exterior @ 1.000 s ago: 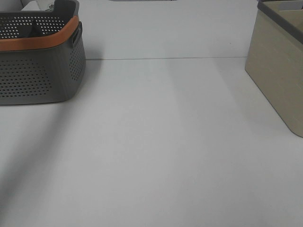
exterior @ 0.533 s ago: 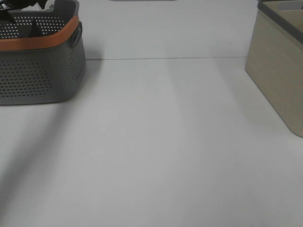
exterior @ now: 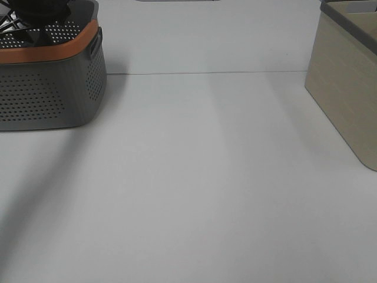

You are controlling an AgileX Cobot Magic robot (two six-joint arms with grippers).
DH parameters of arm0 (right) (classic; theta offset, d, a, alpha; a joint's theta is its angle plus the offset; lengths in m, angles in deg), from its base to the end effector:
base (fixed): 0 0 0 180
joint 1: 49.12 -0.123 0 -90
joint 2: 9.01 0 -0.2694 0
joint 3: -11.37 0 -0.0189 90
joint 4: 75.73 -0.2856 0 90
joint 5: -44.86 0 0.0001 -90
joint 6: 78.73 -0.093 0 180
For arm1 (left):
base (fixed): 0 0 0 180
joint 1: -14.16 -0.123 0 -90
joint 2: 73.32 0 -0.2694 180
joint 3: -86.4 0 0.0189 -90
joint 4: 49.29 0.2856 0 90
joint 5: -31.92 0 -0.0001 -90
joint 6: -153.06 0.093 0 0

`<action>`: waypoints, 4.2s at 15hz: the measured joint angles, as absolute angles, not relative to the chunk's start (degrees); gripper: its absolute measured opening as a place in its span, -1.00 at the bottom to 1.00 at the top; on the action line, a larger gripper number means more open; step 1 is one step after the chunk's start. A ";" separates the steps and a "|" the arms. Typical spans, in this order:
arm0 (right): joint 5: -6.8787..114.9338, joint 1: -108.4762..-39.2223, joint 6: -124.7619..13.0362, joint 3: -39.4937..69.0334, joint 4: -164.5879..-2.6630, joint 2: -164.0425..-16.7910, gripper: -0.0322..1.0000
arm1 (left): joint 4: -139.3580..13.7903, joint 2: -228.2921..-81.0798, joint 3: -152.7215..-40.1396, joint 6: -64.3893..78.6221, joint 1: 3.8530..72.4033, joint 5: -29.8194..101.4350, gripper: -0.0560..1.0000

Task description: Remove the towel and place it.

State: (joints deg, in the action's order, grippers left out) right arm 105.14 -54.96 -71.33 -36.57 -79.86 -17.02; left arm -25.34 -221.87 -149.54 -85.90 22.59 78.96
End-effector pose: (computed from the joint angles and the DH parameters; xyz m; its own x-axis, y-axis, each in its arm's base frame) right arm 0.0417 0.0101 0.2951 -0.4221 -0.1367 -0.8962 -0.1976 0.9787 -0.0562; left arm 0.5742 -0.0571 0.2044 -0.4969 -0.5737 -0.6511 -0.5304 0.7946 -0.2954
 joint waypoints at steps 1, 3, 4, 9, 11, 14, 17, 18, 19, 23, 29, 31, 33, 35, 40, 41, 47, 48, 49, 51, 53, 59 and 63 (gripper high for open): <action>105.14 -54.96 -71.33 -36.57 -79.86 -17.02 0.31 | -25.39 -222.22 -149.54 -86.01 22.59 78.91 0.34; 105.14 -54.96 -71.33 -36.57 -79.86 -17.02 0.31 | -25.39 -222.62 -149.54 -86.01 22.59 78.51 -0.06; 105.14 -54.96 -71.33 -36.57 -79.86 -17.02 0.31 | -25.39 -222.62 -149.54 -86.01 22.59 78.28 -0.42; 105.14 -54.96 -71.74 -36.57 -79.86 -17.02 0.31 | -25.79 -221.82 -149.54 -85.79 22.59 78.28 -0.89; 105.14 -54.96 -71.74 -36.57 -79.86 -17.02 0.31 | -25.34 -219.64 -149.54 -85.79 22.59 78.28 -0.89; 105.14 -54.96 -71.74 -36.57 -79.86 -17.02 0.31 | -21.90 -214.83 -149.54 -83.67 22.59 77.88 -0.89; 105.14 -54.96 -71.74 -36.57 -79.86 -17.02 0.31 | -20.29 -208.41 -149.54 -79.20 22.59 77.36 -0.89; 105.14 -54.96 -71.74 -36.57 -79.86 -17.02 0.31 | -20.24 -206.75 -149.54 -78.28 22.59 77.25 -0.89; 105.14 -54.96 -71.74 -36.57 -79.86 -17.02 0.31 | -20.29 -205.26 -149.54 -77.48 22.59 77.07 -0.89; 105.14 -54.96 -71.74 -36.57 -79.86 -17.02 0.31 | -20.12 -199.93 -149.54 -76.27 22.59 75.35 -0.89; 105.14 -54.96 -71.74 -36.57 -79.86 -17.02 0.31 | -19.95 -192.65 -149.54 -75.87 22.59 68.25 -0.89; 105.14 -54.96 -71.74 -36.57 -79.86 -17.02 0.31 | -20.35 -191.22 -149.54 -75.41 23.27 65.73 -0.89; 105.14 -54.96 -71.74 -36.57 -79.86 -17.02 0.31 | -20.35 -190.36 -149.54 -73.92 24.54 63.72 -0.89; 105.14 -54.96 -71.74 -36.57 -79.86 -17.02 0.31 | -20.41 -189.04 -149.54 -71.23 27.29 59.20 -0.89; 105.14 -54.96 -71.74 -36.57 -79.86 -17.02 0.31 | -20.81 -187.61 -149.54 -71.06 31.01 52.32 -0.89; 105.14 -54.96 -71.74 -36.57 -79.86 -17.02 0.31 | -20.81 -187.50 -149.54 -71.06 32.10 51.86 -0.89; 105.14 -54.96 -71.74 -36.57 -79.86 -17.02 0.31 | -31.12 -187.04 -149.54 -52.15 42.35 53.30 -0.89; 105.14 -54.96 -71.74 -36.57 -79.86 -17.02 0.31 | -36.57 -187.04 -149.54 -48.26 42.58 54.21 -0.89; 105.14 -54.96 -71.74 -36.57 -79.86 -17.02 0.31 | -43.56 -187.04 -149.54 -43.67 42.58 55.59 -0.89; 105.14 -54.96 -71.74 -36.57 -79.86 -17.02 0.31 | -52.44 -187.04 -149.54 -34.91 42.58 58.97 -0.89; 105.14 -54.96 -71.74 -36.57 -79.91 -17.02 0.31 | -63.50 -187.04 -149.54 -22.93 42.58 65.61 -0.89; 105.14 -54.96 -71.56 -36.57 -82.03 -17.02 0.31 | -69.57 -186.58 -142.95 -11.36 42.58 75.93 -0.89; 102.04 -54.96 -64.52 -36.06 -90.51 -17.02 0.31 | -74.55 -185.66 -132.24 -5.74 42.58 75.76 -0.89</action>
